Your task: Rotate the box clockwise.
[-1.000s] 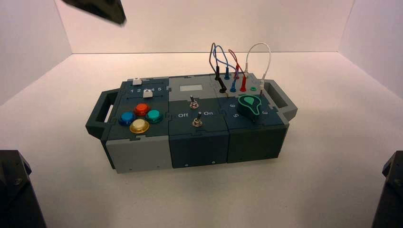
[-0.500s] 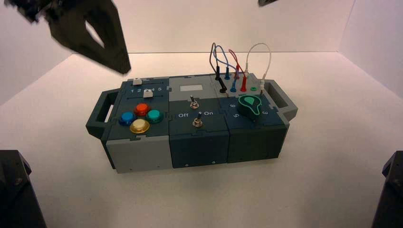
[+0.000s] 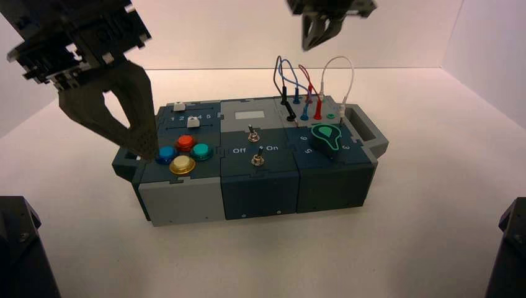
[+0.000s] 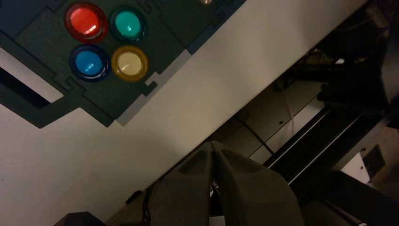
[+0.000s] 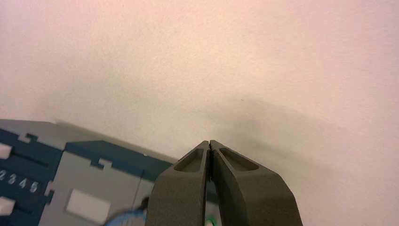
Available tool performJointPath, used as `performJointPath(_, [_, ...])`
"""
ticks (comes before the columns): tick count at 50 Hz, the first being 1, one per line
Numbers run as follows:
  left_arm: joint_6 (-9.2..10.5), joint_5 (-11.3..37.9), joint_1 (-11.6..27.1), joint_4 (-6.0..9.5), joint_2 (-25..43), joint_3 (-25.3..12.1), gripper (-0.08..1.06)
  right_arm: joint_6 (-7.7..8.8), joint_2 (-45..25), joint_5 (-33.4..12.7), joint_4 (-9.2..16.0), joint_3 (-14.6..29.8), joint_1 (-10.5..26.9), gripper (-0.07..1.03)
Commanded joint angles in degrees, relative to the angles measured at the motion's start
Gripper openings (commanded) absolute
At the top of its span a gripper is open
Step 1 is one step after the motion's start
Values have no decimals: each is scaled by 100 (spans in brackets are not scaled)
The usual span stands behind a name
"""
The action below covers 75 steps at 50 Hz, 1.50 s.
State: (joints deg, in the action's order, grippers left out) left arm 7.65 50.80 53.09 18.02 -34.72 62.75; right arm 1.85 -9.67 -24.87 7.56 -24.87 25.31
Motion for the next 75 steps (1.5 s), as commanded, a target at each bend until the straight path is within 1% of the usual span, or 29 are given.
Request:
performJointPath(1, [-44,-105,97,18,246,-114,-3,0,-141,35,35,299,44,-3])
performJointPath(7, [-114,-237,149,18,598,-132,-3,0,-413,18,44,422,44,-2])
performJointPath(14, [-272,-334,167,18,1055,-211,-3,0,-703,18,44,527,44,-2])
performJointPath(23, [-413,-404,193,26,1503,-431,-3,9,-1011,9,44,642,44,-2])
performJointPath(34, [-422,-483,229,9,1881,-589,-3,9,-1301,-9,44,800,44,-2])
performJointPath(42, [-422,-527,237,9,2153,-598,-3,18,-1477,-79,53,896,44,-2])
performJointPath(55, [-422,-624,237,-18,2584,-650,-3,35,-1617,-132,44,870,44,-2])
performJointPath(60, [-413,-694,237,-44,2742,-721,-3,53,-1626,-149,44,844,44,-2])
performJointPath(68, [-378,-870,237,-149,3041,-782,-3,62,-1617,-255,35,844,35,-2])
performJointPath(75, [-378,-993,237,-185,3384,-800,-3,62,-1608,-316,35,826,44,-2])
